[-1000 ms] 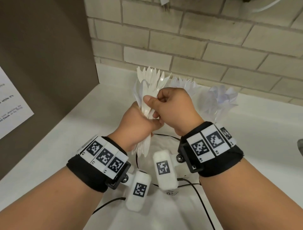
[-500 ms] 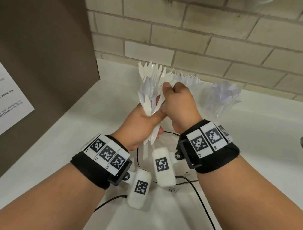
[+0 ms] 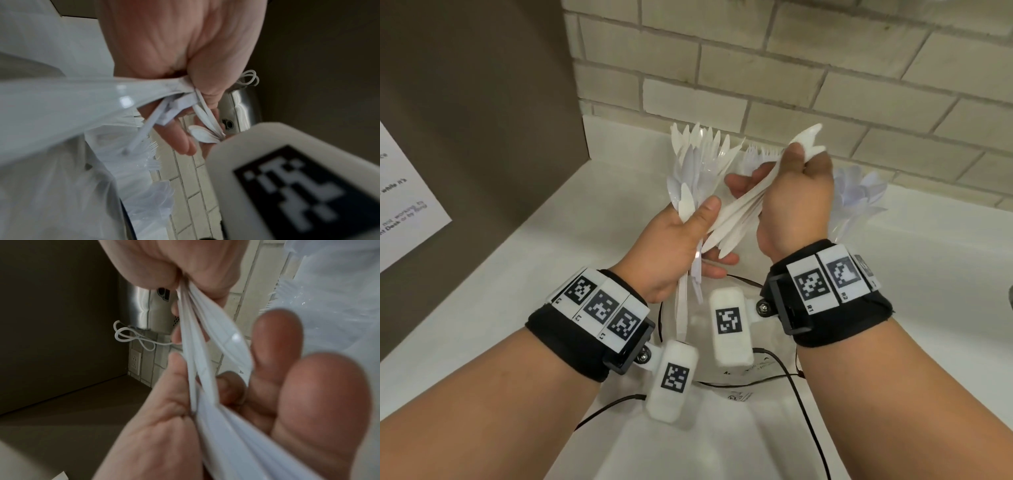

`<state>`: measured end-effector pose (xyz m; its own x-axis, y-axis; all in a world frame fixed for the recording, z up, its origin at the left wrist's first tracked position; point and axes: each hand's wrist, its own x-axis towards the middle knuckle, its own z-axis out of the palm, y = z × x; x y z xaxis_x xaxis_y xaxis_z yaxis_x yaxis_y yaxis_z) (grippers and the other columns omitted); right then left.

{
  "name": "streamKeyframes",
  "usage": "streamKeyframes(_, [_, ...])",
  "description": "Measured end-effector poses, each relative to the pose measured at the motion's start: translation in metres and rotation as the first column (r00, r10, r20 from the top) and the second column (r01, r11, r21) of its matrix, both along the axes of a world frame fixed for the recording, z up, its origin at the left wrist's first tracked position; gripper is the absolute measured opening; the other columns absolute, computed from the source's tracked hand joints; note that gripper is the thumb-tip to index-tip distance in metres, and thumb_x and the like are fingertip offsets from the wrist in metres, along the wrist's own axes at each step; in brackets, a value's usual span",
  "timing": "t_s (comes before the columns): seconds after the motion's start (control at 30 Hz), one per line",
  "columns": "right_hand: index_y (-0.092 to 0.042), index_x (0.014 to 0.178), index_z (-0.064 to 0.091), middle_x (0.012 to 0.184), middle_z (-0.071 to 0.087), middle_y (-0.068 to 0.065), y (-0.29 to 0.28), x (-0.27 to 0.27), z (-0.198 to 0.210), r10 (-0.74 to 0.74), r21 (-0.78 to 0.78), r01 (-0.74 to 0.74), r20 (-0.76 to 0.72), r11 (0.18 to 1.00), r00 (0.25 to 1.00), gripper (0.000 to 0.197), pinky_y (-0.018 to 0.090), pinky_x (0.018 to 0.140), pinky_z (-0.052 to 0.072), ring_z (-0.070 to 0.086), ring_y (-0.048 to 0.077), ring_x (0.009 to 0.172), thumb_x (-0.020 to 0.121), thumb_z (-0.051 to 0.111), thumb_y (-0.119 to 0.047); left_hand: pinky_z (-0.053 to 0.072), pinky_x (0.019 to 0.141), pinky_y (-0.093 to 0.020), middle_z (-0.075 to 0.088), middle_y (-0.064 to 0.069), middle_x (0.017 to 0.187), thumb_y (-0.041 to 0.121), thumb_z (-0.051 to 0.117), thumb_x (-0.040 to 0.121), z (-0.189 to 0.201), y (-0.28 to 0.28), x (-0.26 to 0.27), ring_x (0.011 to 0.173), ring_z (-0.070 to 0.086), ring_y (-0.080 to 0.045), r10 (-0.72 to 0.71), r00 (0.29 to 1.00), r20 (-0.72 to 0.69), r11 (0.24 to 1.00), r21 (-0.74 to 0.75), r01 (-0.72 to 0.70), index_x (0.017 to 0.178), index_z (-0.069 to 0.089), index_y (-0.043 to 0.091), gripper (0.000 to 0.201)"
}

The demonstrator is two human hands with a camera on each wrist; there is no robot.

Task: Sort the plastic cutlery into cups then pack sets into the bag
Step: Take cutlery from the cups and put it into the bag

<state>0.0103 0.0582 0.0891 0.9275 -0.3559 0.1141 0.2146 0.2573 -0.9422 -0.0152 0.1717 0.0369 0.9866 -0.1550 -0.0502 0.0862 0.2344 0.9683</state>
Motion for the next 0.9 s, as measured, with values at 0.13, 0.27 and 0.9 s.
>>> streamKeyframes(0.13, [-0.016, 0.091, 0.041, 0.058, 0.043, 0.002, -0.006, -0.002, 0.006, -0.005, -0.007, 0.006, 0.12, 1.0, 0.993, 0.017, 0.024, 0.039, 0.038, 0.037, 0.015, 0.036, 0.103, 0.032, -0.024, 0.054, 0.05, -0.028, 0.052, -0.003, 0.067, 0.032, 0.054, 0.095, -0.004, 0.004, 0.009, 0.05, 0.062, -0.016, 0.124, 0.987, -0.099, 0.983, -0.122, -0.136, 0.094, 0.052, 0.008, 0.024])
streamKeyframes(0.27, [-0.015, 0.099, 0.053, 0.057, 0.052, -0.004, 0.0, -0.012, -0.01, 0.204, -0.538, -0.206, -0.064, 0.818, 0.977, 0.025, 0.022, 0.04, 0.034, 0.043, 0.004, 0.039, 0.093, 0.056, -0.039, 0.037, 0.043, -0.022, 0.049, -0.001, 0.066, 0.028, 0.053, 0.096, -0.006, 0.009, 0.017, 0.043, 0.04, -0.008, 0.111, 0.974, -0.197, 0.944, -0.286, -0.165, 0.086, 0.05, 0.017, 0.015])
streamKeyframes(0.9, [-0.021, 0.079, 0.05, 0.069, 0.049, -0.01, 0.012, -0.026, -0.044, 0.408, -0.85, -0.492, -0.388, 0.189, 0.827, 0.013, 0.013, 0.049, 0.034, 0.047, 0.003, 0.06, 0.082, 0.061, -0.016, 0.043, 0.053, -0.025, 0.043, 0.005, 0.054, 0.033, 0.065, 0.088, -0.003, 0.013, 0.016, 0.048, 0.045, -0.009, 0.28, 0.925, -0.256, 0.83, -0.419, -0.367, 0.077, 0.051, 0.019, 0.023])
